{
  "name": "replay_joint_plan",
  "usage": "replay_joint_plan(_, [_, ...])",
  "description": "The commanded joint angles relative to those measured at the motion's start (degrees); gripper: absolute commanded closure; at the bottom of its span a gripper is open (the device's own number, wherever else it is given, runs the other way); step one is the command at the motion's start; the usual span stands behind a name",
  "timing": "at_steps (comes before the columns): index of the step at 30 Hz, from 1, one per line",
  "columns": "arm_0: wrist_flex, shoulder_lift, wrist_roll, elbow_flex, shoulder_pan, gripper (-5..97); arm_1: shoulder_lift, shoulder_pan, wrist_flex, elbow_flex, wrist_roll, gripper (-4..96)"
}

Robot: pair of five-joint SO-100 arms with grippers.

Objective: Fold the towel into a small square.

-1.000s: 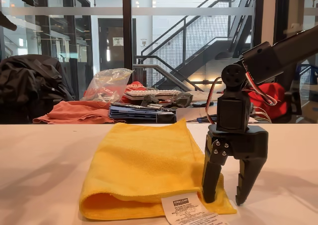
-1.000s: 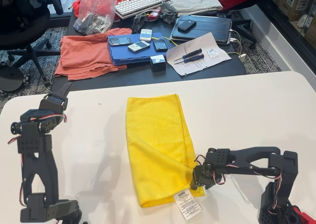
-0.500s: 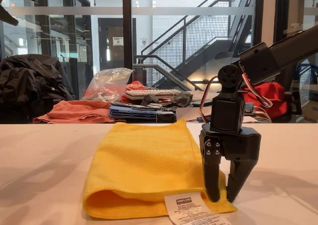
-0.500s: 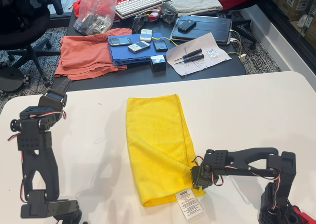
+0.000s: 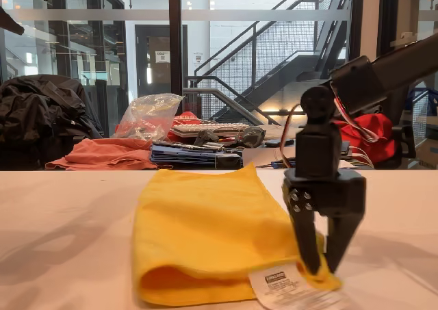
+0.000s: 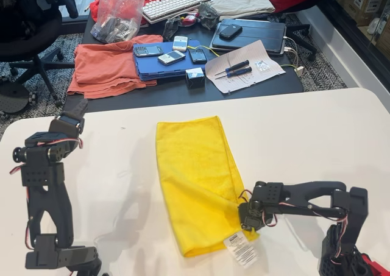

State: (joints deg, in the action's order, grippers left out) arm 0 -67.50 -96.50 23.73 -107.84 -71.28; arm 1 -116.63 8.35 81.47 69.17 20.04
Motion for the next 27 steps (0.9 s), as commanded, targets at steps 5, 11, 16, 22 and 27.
replay_joint_plan(5, [-6.6, -6.1, 4.0, 2.2, -1.9, 92, 0.2, 6.9, 9.7, 0.6, 0.0, 62.3])
replay_joint_plan(11, [-8.3, -7.8, 5.9, 1.3, -4.0, 92, -2.2, 14.7, 17.2, 1.9, 0.4, 62.3])
replay_joint_plan(16, [-8.8, -8.7, 6.3, 2.4, -8.7, 92, -5.1, 13.2, 16.0, 1.8, 3.3, 62.3])
replay_joint_plan(22, [-9.1, -10.6, 6.3, 4.6, -16.3, 92, -3.7, 4.8, 15.9, 1.8, 3.9, 62.3])
replay_joint_plan(27, [-9.1, -12.9, 6.2, 10.2, -19.9, 92, -2.8, 2.5, 15.9, 1.8, 3.6, 62.3])
